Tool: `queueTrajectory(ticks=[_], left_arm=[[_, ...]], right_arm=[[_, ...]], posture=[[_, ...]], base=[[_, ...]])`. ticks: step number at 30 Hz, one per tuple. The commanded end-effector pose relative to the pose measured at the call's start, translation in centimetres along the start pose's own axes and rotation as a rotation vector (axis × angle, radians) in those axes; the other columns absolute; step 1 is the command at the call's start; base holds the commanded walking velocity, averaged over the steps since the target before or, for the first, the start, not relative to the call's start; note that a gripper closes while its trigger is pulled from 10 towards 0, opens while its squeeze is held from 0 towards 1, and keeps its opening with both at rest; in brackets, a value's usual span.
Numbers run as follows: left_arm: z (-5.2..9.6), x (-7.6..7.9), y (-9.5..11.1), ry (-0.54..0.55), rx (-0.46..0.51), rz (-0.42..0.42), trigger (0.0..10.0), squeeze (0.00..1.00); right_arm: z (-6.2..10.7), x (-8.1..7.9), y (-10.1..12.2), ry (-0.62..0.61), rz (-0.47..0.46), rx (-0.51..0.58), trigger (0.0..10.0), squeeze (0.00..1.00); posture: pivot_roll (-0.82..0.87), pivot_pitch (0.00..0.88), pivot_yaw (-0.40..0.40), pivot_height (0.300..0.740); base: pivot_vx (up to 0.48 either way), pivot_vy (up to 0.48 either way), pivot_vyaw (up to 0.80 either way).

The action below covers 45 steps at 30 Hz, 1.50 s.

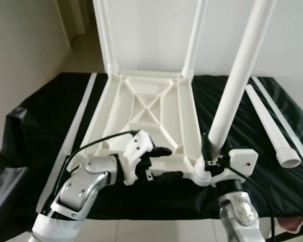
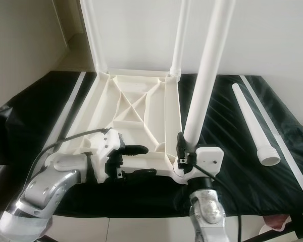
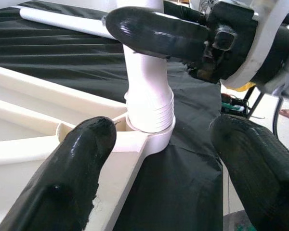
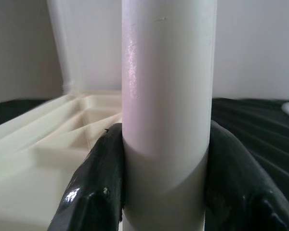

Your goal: Building children table

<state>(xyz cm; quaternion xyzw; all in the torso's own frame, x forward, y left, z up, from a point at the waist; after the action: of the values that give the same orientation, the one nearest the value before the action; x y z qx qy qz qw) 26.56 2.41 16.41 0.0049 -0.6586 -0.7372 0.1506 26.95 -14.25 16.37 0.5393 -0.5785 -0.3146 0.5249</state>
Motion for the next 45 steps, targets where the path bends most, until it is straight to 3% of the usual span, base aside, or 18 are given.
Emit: queueTrajectory(ticks=[1,3,7,9,10,11,19,24,30,39,45], left_arm=[[0.2,-0.6,0.3,0.045,0.008,-0.005,10.0,0.0],[0.0,-0.6,0.3,0.038,0.01,-0.001,10.0,0.0],[0.0,-0.5,0.3,0.034,0.011,0.001,10.0,0.0],[-0.1,-0.4,0.3,0.027,0.01,-0.001,10.0,0.0],[-0.1,-0.4,0.3,0.027,0.01,-0.001,10.0,0.0],[0.0,-0.4,0.4,0.028,0.009,0.0,10.0,0.0],[0.3,-0.4,0.4,0.035,0.006,0.003,10.0,0.0],[0.4,-0.4,0.5,0.037,0.003,0.003,10.0,0.0],[0.4,-0.6,0.3,0.042,-0.007,0.001,10.0,0.0],[0.6,-0.9,0.4,0.042,-0.018,-0.003,10.0,0.0],[0.5,-0.8,0.5,0.023,-0.026,-0.002,10.0,0.0]], right_arm=[[0.9,-0.8,-2.3,0.083,-0.034,-0.098,10.0,0.0],[1.1,0.4,-2.7,0.155,0.037,-0.094,10.0,0.0],[1.1,1.0,-3.0,0.164,0.054,-0.098,10.0,0.0],[0.9,2.1,-3.1,0.239,0.06,-0.084,10.0,0.0],[0.9,2.1,-3.1,0.239,0.06,-0.084,10.0,0.0],[1.2,2.0,-3.5,0.354,0.05,-0.087,10.0,0.0],[2.0,1.6,-4.6,0.498,0.045,-0.104,10.0,0.0],[2.1,1.8,-5.0,0.515,0.029,-0.109,10.0,0.0],[1.0,2.8,-3.4,0.388,-0.017,-0.023,10.0,0.0],[3.1,3.4,-4.1,0.421,0.033,-0.054,10.0,0.0],[4.6,3.3,-4.7,0.556,0.042,-0.109,10.0,0.0]], posture=[[0.0,0.017,0.02,0.74],[-0.02,0.023,0.03,0.74],[-0.02,0.023,0.03,0.74],[-0.02,0.032,0.039,0.74],[-0.02,0.032,0.039,0.74],[-0.01,0.036,0.04,0.74],[0.01,0.043,0.05,0.74],[0.01,0.043,0.051,0.74],[0.01,0.04,0.053,0.74],[0.0,0.042,0.071,0.74],[-0.01,0.042,0.085,0.74]], base=[[0.0,0.0,0.0],[0.0,0.0,0.0],[0.0,0.0,0.0],[0.0,0.0,0.0],[0.0,0.0,0.0],[0.0,0.0,0.0],[0.0,0.0,0.0],[0.0,0.0,0.0],[0.0,0.0,0.0],[0.0,0.0,0.0],[0.0,0.0,0.0]])
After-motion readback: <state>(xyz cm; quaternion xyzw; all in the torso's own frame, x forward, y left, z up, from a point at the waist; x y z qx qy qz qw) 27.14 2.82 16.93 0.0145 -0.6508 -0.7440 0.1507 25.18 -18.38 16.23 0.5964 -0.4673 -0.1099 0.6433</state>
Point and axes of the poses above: a point about 5 cm out from each wrist's last joint towards the gripper, its own z axis pointing back from the gripper into the wrist, its own y axis along the axis of the wrist's last joint, x = y × z, the point moved 5 cm from there along -z, pointing out of the wrist towards the gripper, and after that the axes turned 15 degrees about z, right-handed, at the moved point
